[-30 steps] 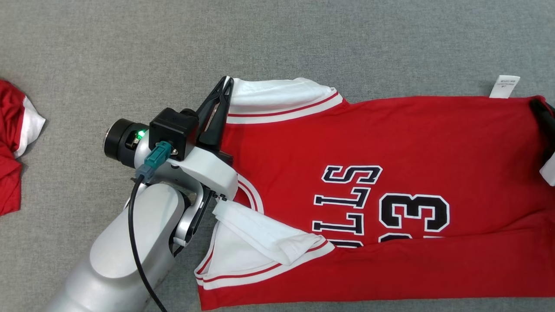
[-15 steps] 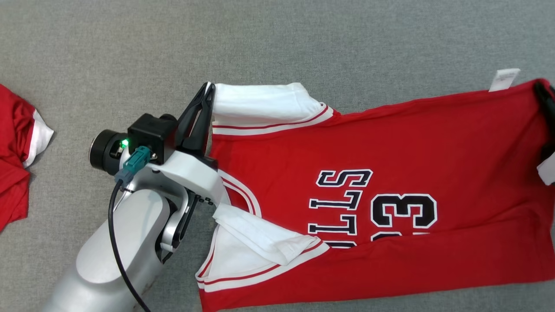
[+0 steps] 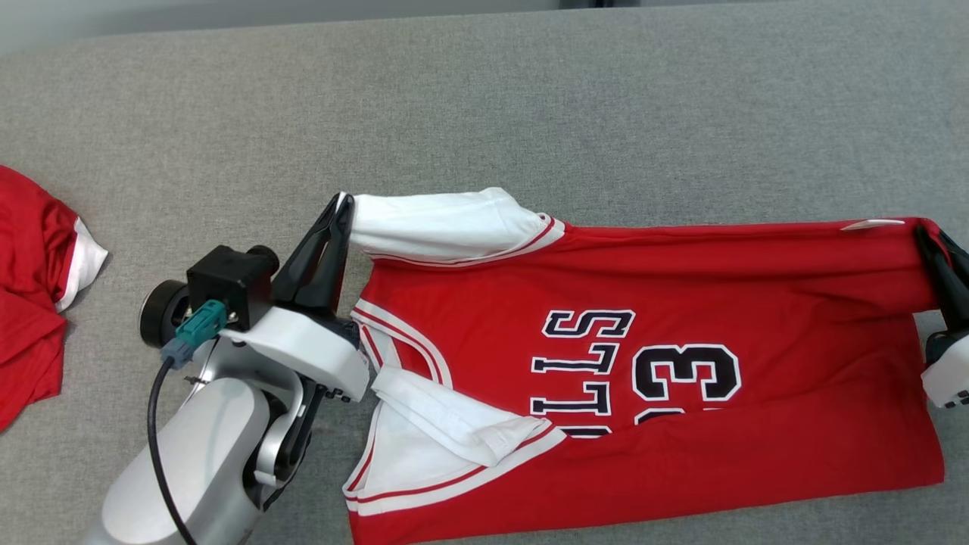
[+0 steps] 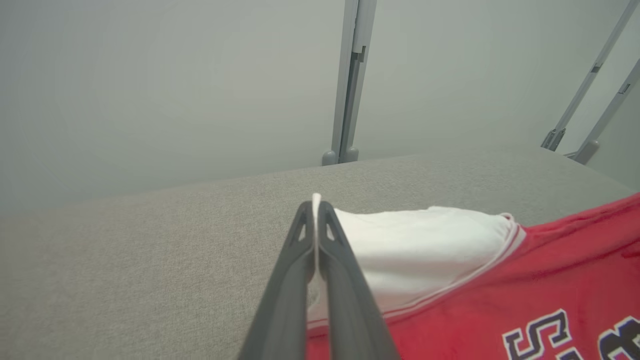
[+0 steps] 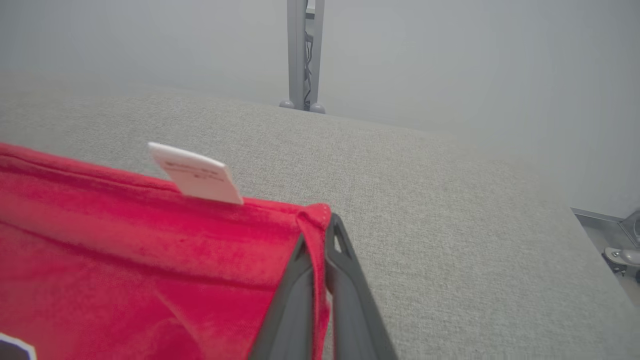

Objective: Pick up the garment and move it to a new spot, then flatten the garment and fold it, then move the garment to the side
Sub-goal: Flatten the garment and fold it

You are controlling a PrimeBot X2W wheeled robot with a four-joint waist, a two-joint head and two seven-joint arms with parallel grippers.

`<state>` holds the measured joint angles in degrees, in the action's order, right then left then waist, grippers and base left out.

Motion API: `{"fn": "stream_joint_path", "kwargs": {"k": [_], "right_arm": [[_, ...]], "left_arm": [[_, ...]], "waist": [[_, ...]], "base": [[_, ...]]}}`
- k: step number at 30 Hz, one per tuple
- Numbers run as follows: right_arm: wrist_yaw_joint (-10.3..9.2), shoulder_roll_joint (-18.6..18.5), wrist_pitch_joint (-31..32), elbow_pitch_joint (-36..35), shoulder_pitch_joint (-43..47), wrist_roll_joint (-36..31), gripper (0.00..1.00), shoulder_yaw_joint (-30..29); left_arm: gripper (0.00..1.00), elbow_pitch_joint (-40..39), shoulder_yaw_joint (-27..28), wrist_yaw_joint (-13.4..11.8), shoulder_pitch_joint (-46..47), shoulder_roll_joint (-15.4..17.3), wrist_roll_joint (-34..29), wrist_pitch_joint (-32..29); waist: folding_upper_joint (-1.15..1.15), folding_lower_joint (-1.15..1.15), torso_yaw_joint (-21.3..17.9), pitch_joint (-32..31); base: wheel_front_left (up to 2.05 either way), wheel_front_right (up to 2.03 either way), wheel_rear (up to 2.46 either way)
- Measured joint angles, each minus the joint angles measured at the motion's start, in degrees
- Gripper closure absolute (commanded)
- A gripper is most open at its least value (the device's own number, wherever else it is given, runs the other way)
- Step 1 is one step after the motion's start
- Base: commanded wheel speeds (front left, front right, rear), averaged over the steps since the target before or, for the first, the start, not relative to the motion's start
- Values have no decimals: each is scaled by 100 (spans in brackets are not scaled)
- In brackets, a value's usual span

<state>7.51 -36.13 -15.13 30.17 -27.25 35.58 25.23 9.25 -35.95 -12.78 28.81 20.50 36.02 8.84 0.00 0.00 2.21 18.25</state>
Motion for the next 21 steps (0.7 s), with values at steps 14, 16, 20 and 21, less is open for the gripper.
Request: {"fn": "stream_joint_path", "kwargs": {"k": [14, 16, 20, 21], "right_arm": [[0, 123, -2, -1056, 676, -912, 100, -1060], [0, 201, -2, -1156, 918, -1161, 100, -1113], [0, 135, -1, -1182, 1082, -1441, 100, -961], [0, 124, -1, -1201, 1110, -1463, 100, -948]], "left_arm": [[100, -847, -143, 219, -744, 602, 321, -426], [100, -991, -156, 219, -878, 682, 357, -472], [100, -1167, -185, 197, -987, 789, 371, -535], [100, -1226, -194, 189, -1015, 811, 371, -556]], "waist": [[0, 0, -24, -195], [0, 0, -22, -240], [0, 0, -13, -285], [0, 0, -11, -298]], "base": [[0, 0, 0], [0, 0, 0], [0, 0, 0], [0, 0, 0]]}}
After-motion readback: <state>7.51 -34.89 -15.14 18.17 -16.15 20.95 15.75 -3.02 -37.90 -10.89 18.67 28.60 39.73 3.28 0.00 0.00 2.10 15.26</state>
